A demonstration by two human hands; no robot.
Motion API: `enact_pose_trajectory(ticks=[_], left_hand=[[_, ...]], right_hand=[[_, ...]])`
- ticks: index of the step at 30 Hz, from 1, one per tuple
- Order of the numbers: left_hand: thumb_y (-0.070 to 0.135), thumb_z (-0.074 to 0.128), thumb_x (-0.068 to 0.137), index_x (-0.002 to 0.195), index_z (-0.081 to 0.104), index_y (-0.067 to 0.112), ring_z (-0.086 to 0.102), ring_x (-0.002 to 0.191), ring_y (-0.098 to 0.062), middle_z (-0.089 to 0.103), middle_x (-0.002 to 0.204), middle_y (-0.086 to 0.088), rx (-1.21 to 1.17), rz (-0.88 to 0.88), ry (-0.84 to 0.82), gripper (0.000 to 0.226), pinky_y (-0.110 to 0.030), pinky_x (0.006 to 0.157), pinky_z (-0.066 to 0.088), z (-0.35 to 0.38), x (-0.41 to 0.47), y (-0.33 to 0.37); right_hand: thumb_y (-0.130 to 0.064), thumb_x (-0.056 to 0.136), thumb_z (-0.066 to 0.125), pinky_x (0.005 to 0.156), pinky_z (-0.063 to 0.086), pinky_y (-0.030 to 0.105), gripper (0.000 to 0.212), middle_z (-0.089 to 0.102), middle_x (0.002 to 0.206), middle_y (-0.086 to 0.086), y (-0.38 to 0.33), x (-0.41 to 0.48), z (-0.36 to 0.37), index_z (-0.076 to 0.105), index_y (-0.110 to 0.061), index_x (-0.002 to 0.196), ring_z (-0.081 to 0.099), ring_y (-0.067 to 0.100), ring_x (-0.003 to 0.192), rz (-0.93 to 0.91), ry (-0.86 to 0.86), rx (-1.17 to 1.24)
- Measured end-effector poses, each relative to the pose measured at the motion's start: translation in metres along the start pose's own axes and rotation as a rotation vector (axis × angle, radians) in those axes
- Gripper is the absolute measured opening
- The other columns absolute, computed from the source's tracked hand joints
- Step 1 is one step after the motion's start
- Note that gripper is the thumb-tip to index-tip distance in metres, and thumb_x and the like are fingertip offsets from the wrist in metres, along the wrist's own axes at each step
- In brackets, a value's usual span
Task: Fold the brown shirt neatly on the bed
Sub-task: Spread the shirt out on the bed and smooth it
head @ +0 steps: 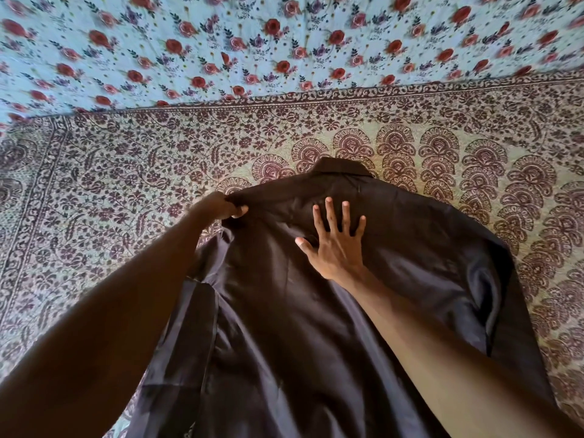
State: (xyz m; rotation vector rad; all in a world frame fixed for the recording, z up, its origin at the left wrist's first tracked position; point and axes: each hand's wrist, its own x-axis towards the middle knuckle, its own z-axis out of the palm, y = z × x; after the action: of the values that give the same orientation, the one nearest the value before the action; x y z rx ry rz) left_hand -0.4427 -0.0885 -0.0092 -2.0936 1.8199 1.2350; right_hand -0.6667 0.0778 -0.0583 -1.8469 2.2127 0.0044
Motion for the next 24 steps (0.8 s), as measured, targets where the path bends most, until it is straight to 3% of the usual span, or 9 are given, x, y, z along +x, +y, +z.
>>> enact_pose_trajectory(ticks=[2,6,8,10,13,16,18,22,24], left_hand=[[0.039,0.068,0.087,0.116,0.059,-0.009,0.058,0.099,-0.029,0.062,0.113,-0.022,-0.188,-0.017,0.028,0.057,-0.036,0.089,0.047,0.002,-0.006,-0.009],[0.030,0.078,0.078,0.104,0.068,-0.002,0.064,0.093,-0.027,0.068,0.107,-0.019,-0.435,-0.050,0.208,0.043,-0.035,0.085,0.053,0.006,-0.008,-0.016],[0.026,0.076,0.077,0.106,0.067,0.005,0.061,0.104,-0.029,0.067,0.112,-0.013,-0.284,-0.096,0.311,0.037,-0.038,0.094,0.048,0.014,-0.013,-0.011],[0.016,0.067,0.078,0.124,0.051,0.009,0.044,0.124,-0.031,0.054,0.127,-0.011,-0.009,-0.119,0.477,0.049,-0.046,0.107,0.030,0.027,-0.022,-0.001],[0.009,0.062,0.076,0.131,0.038,0.012,0.037,0.122,-0.033,0.041,0.134,-0.016,0.267,0.139,0.699,0.061,-0.048,0.102,0.028,0.044,-0.036,0.007],[0.008,0.057,0.081,0.121,0.052,0.013,0.043,0.115,-0.032,0.044,0.131,-0.014,0.422,0.398,0.695,0.041,-0.045,0.098,0.034,0.053,-0.035,0.006],[0.012,0.051,0.087,0.121,0.054,0.016,0.047,0.114,-0.032,0.046,0.130,-0.011,0.457,0.528,0.607,0.035,-0.045,0.095,0.040,0.059,-0.036,0.005],[0.035,0.042,0.098,0.142,0.038,0.017,0.037,0.131,-0.032,0.036,0.147,-0.007,0.431,0.475,0.371,0.048,-0.048,0.100,0.037,0.076,-0.037,0.002],[0.033,0.042,0.098,0.137,0.044,0.017,0.043,0.126,-0.030,0.043,0.141,-0.007,0.348,0.412,0.459,0.043,-0.046,0.099,0.037,0.073,-0.035,0.007]], right_hand=[[-0.075,0.088,0.014,0.112,-0.002,0.066,0.082,-0.009,0.162,0.000,0.002,-0.001,0.000,0.008,-0.028,0.154,-0.012,0.032,0.148,-0.018,0.000,-0.019],[-0.074,0.088,0.013,0.111,-0.003,0.067,0.077,-0.013,0.161,-0.008,0.003,0.005,-0.004,0.002,-0.034,0.153,-0.013,0.029,0.148,0.006,-0.058,0.014],[-0.073,0.089,0.015,0.111,-0.002,0.067,0.075,-0.011,0.161,-0.010,0.001,0.008,-0.008,0.003,-0.036,0.153,-0.013,0.027,0.148,0.024,-0.087,0.054],[-0.072,0.090,0.019,0.111,-0.001,0.067,0.073,-0.005,0.162,-0.008,-0.001,0.011,-0.014,0.009,-0.035,0.153,-0.010,0.027,0.149,0.030,-0.097,0.106],[-0.067,0.092,0.029,0.111,0.006,0.068,0.072,0.006,0.162,0.000,-0.003,0.015,-0.026,0.016,-0.030,0.152,0.001,0.032,0.148,0.043,-0.037,0.135],[-0.063,0.091,0.037,0.111,0.011,0.069,0.071,0.003,0.162,0.002,-0.001,0.021,-0.036,0.017,-0.031,0.152,0.003,0.037,0.147,-0.001,0.022,0.087],[-0.065,0.090,0.037,0.110,0.012,0.070,0.074,0.000,0.163,-0.002,-0.002,0.029,-0.039,0.014,-0.032,0.152,0.002,0.036,0.148,-0.049,-0.019,0.064],[-0.077,0.086,0.026,0.106,0.003,0.076,0.077,-0.006,0.162,-0.010,-0.004,0.047,-0.041,0.005,-0.042,0.151,-0.008,0.033,0.148,0.010,-0.237,0.118],[-0.080,0.084,0.023,0.102,0.001,0.079,0.077,-0.006,0.161,-0.013,-0.004,0.051,-0.043,0.004,-0.046,0.150,-0.012,0.033,0.147,0.043,-0.277,0.117]])
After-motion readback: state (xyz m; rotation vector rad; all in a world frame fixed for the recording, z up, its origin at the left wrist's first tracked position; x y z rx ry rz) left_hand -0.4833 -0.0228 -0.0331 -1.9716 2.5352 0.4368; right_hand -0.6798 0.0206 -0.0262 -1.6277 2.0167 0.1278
